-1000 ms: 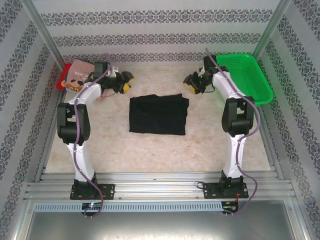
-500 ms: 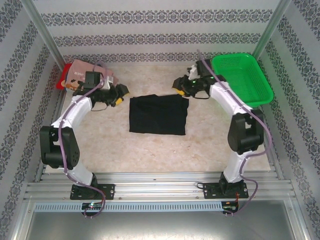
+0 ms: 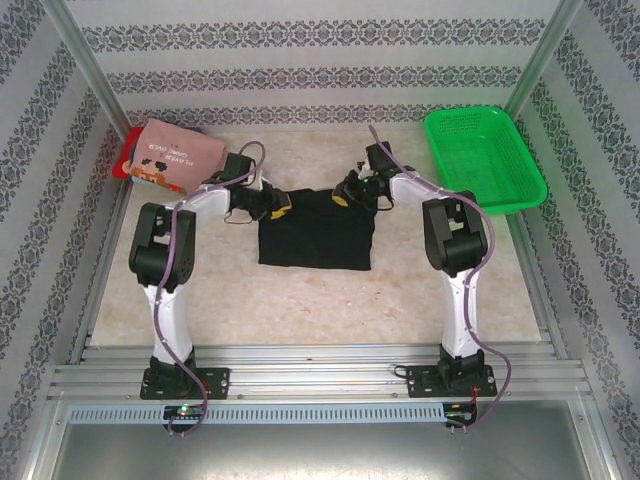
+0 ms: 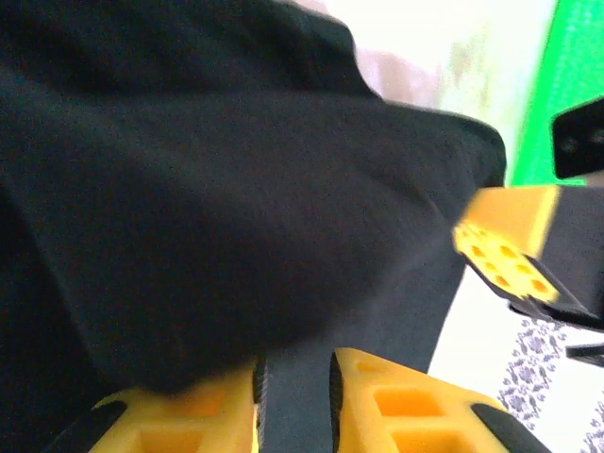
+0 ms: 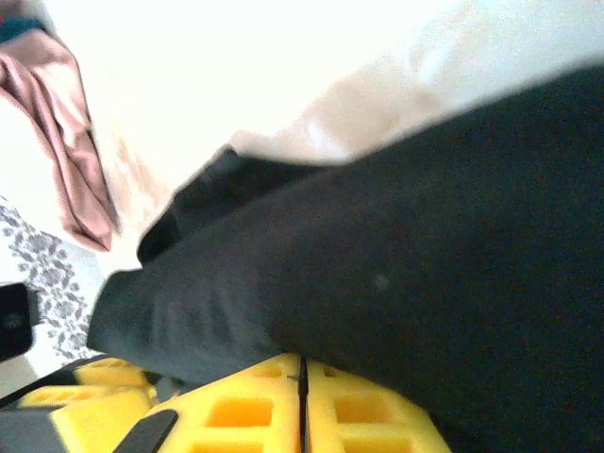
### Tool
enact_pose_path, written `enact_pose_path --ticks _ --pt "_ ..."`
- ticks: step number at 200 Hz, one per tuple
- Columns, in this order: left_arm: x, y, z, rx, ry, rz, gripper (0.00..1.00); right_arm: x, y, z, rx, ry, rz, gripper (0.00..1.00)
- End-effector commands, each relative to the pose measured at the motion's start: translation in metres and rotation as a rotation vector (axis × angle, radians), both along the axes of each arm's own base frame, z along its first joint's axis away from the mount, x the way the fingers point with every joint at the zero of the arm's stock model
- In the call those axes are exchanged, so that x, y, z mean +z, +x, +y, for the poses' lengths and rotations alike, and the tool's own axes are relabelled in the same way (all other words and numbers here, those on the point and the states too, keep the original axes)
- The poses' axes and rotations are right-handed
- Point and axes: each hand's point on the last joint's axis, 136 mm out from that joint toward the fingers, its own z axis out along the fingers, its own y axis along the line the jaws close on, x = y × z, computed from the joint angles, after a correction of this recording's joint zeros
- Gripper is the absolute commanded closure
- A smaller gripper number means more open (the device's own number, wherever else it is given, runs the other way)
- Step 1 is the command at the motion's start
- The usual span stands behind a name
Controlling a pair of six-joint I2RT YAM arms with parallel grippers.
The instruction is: Fold and stack the t-shirts
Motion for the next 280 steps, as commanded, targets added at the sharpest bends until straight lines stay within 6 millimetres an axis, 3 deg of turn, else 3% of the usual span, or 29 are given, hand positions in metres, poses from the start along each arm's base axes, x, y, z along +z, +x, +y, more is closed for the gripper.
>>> enact_pose_path --ticks 1,29,44,62,81,98,113,125,146,159,172,195,223,280 --pt "0.013 0.041 0.006 0.055 0.0 -0.095 0.73 0.0 0.03 -0.014 -0.069 -0.005 -0.051 0.87" --pt "-0.002 0.057 0.01 0.097 -0.017 -0.057 0.66 -0.012 0.037 -0.019 -0.089 -0.018 -0.02 0.87" --pt "0.001 0.06 0.011 0.107 -0.026 -0.058 0.61 -0.016 0.037 -0.018 -0.082 -0.023 -0.001 0.87" --pt "0.034 0.067 0.005 0.102 -0.102 -0.114 0.55 -0.007 0.042 -0.017 -0.082 -0.018 -0.02 0.86" --pt "0.093 0.067 0.002 0.063 -0.158 -0.212 0.49 0.018 0.045 -0.019 -0.072 -0.031 -0.068 0.85" --pt "0.136 0.049 0.013 0.043 -0.132 -0.274 0.42 0.057 0.042 -0.02 -0.048 -0.033 -0.149 0.81" --pt "0.143 0.02 0.034 0.042 -0.051 -0.254 0.35 0.088 0.029 -0.02 -0.014 -0.05 -0.208 0.76" --pt "0.135 -0.007 0.052 0.024 0.055 -0.222 0.32 0.113 0.013 -0.022 0.018 -0.075 -0.256 0.69" --pt "0.104 -0.052 0.07 -0.027 0.201 -0.137 0.29 0.137 -0.021 -0.021 0.073 -0.097 -0.303 0.48" --pt "0.08 -0.069 0.072 -0.046 0.22 -0.089 0.28 0.147 -0.043 -0.019 0.102 -0.099 -0.336 0.35" --pt "0.058 -0.08 0.075 -0.039 0.233 -0.053 0.24 0.153 -0.061 -0.017 0.125 -0.097 -0.36 0.29" --pt "0.034 -0.08 0.072 -0.002 0.193 -0.047 0.19 0.153 -0.089 -0.013 0.15 -0.08 -0.384 0.2" --pt "0.01 -0.073 0.072 0.021 0.202 -0.041 0.17 0.146 -0.115 -0.013 0.17 -0.069 -0.383 0.17" --pt "-0.014 -0.064 0.055 -0.003 0.278 -0.018 0.12 0.137 -0.138 -0.02 0.153 -0.054 -0.367 0.16"
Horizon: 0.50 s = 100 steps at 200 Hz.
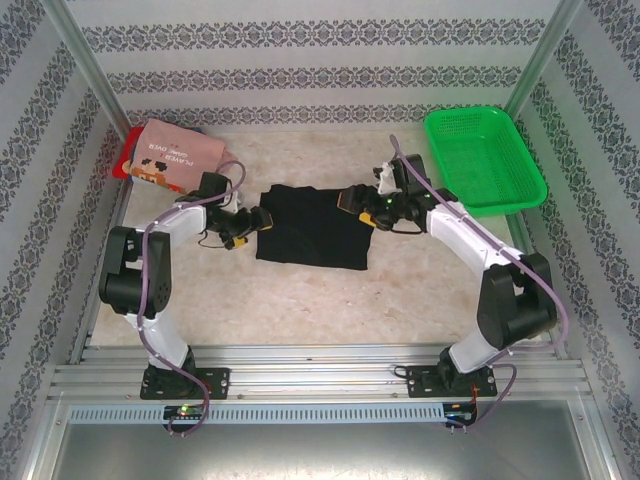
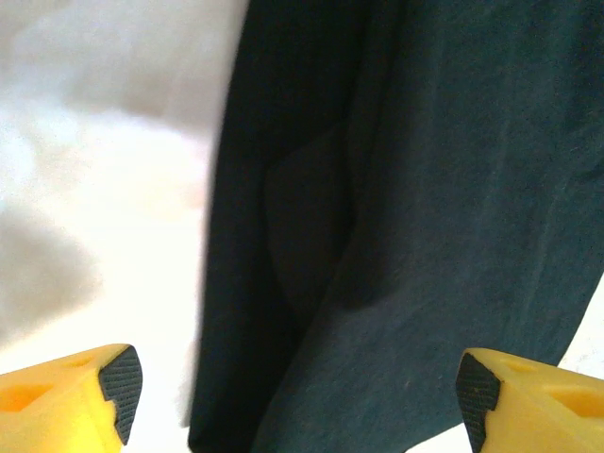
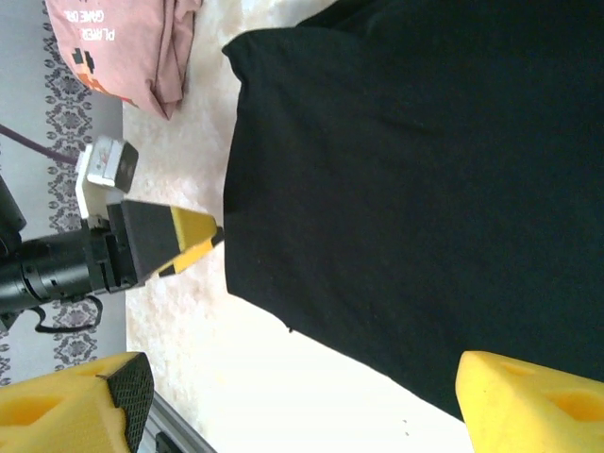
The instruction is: Fold and stack the t-shirts
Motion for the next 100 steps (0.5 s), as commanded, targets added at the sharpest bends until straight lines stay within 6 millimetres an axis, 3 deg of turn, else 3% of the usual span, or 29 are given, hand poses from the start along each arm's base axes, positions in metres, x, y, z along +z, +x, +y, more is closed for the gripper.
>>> enact_pose_path --ticks 1,41,78,100 --pt "-0.004 0.018 -0.013 -0.014 0.04 -0.04 0.12 0.027 -0.002 0.003 0.015 0.04 -0.093 0.16" --pt "-0.035 0.016 -0.018 -0.023 0.146 0.051 0.13 0.032 -0.006 -0.003 0.014 0.032 -0.102 0.15" --pt "-0.045 0.017 -0.022 -0.022 0.251 0.07 0.14 0.031 -0.01 -0.01 0.013 0.029 -0.101 0.15" --pt "-0.05 0.021 -0.032 -0.048 0.314 0.087 0.21 0.028 -0.012 -0.015 0.003 0.036 -0.096 0.14"
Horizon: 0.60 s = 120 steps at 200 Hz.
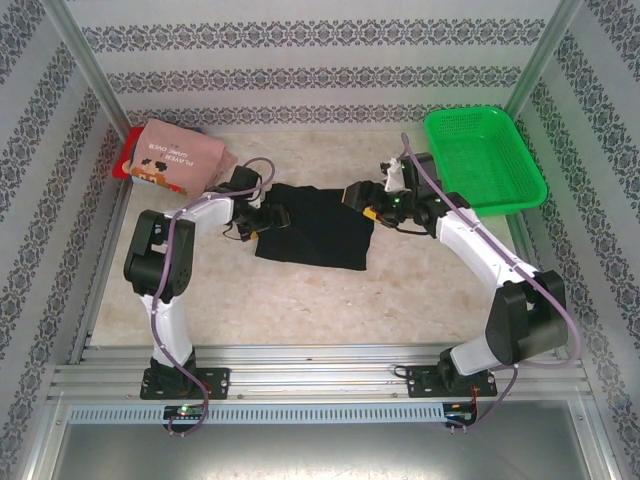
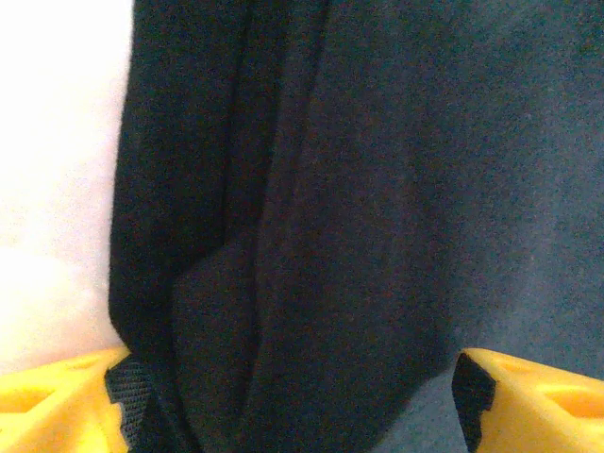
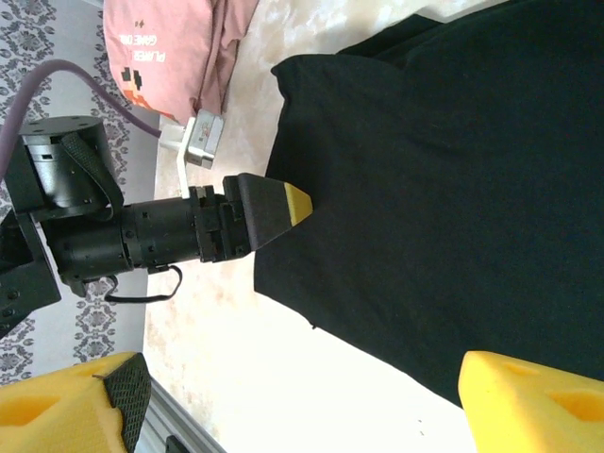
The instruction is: Fold and stack the t-shirts
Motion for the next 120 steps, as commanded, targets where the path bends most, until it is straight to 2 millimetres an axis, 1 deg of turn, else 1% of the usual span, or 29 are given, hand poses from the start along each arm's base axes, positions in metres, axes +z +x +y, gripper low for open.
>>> enact_pose_path --ticks 1,11,19,45,68,81,101,120 --pt "-0.025 -0.011 0.0 -0.005 0.133 0.092 0.22 0.001 -0.007 -0.005 0.016 0.008 -0.017 0.14" --pt "-0.028 -0.01 -0.001 -0.028 0.191 0.107 0.3 0.001 -0.007 -0.008 0.011 0.015 -0.017 0.15" --pt "-0.032 -0.01 -0.001 -0.048 0.244 0.12 0.39 0.002 -0.007 -0.009 0.009 0.024 -0.019 0.14" --pt "-0.043 -0.012 0.011 -0.088 0.373 0.164 0.65 0.004 -0.011 -0.011 0.011 0.038 -0.018 0.15" --pt "-0.039 -0.004 0.021 -0.112 0.445 0.137 0.89 0.007 -0.016 -0.014 0.004 0.045 -0.023 0.14" --pt "-0.029 0.004 0.026 -0.127 0.489 0.105 1.0 0.007 -0.019 -0.017 -0.002 0.046 -0.02 0.14" --pt "-0.004 0.019 0.033 -0.148 0.557 0.03 1.0 0.005 -0.024 -0.023 -0.011 0.047 -0.013 0.14" --pt "0.028 0.035 0.041 -0.161 0.624 -0.052 1.0 0.002 -0.026 -0.03 -0.027 0.05 -0.005 0.14"
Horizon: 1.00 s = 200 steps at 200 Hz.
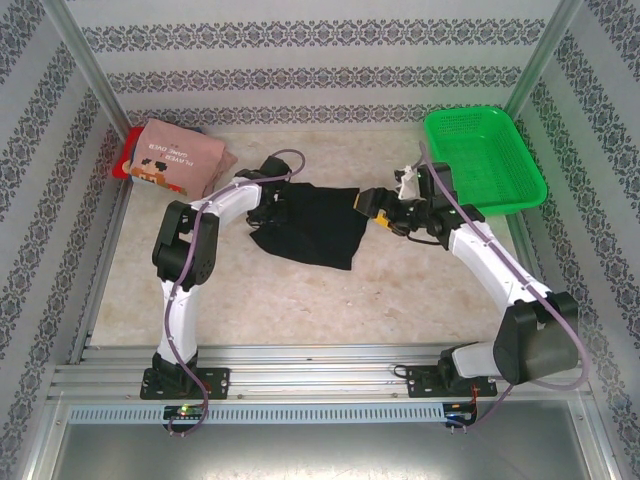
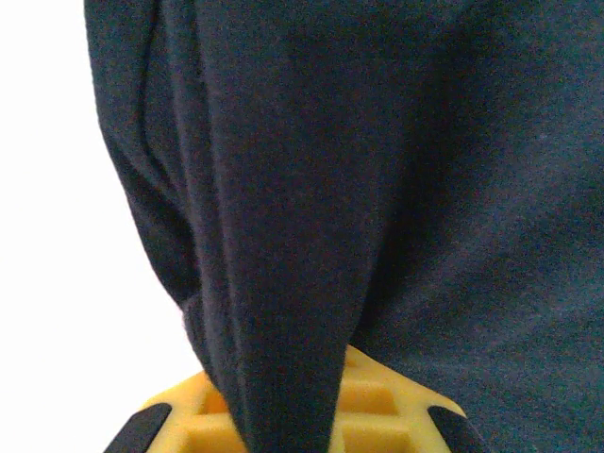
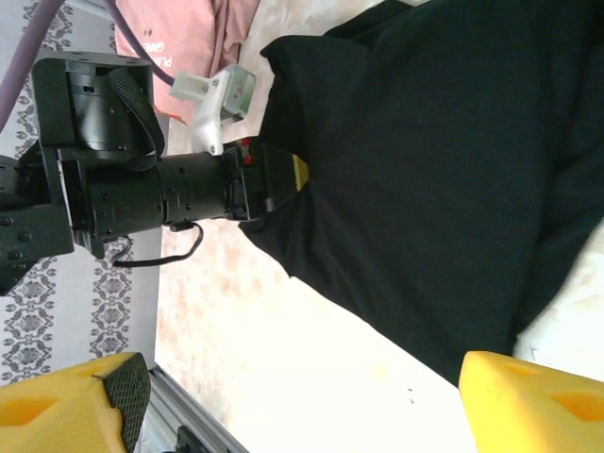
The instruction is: Fold and stack the t-shirts
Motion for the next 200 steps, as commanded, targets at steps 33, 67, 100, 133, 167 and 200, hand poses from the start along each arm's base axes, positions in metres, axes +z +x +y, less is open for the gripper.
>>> enact_pose_path --ticks 33,67,100,133,167,200 --pt "0.096 0.039 0.042 -0.105 0.282 -0.205 1.0 -0.002 -0.009 -0.01 -0.009 0.018 0.0 0.14" --pt "0.147 0.067 0.059 -0.141 0.34 -0.312 1.0 0.004 -0.007 -0.007 -0.006 0.051 -0.024 0.07" --pt "0.176 0.087 0.086 -0.144 0.369 -0.375 1.0 0.017 -0.009 0.0 0.01 0.066 -0.077 0.02" --pt "0.193 0.104 0.102 -0.181 0.387 -0.416 1.0 0.025 -0.015 0.004 0.015 0.065 -0.106 0.02" --pt "0.201 0.118 0.12 -0.165 0.386 -0.436 1.0 0.018 -0.021 0.008 0.015 0.058 -0.076 0.02" --pt "0.206 0.13 0.145 -0.14 0.382 -0.458 1.0 0.016 -0.022 0.01 0.01 0.049 -0.063 0.02"
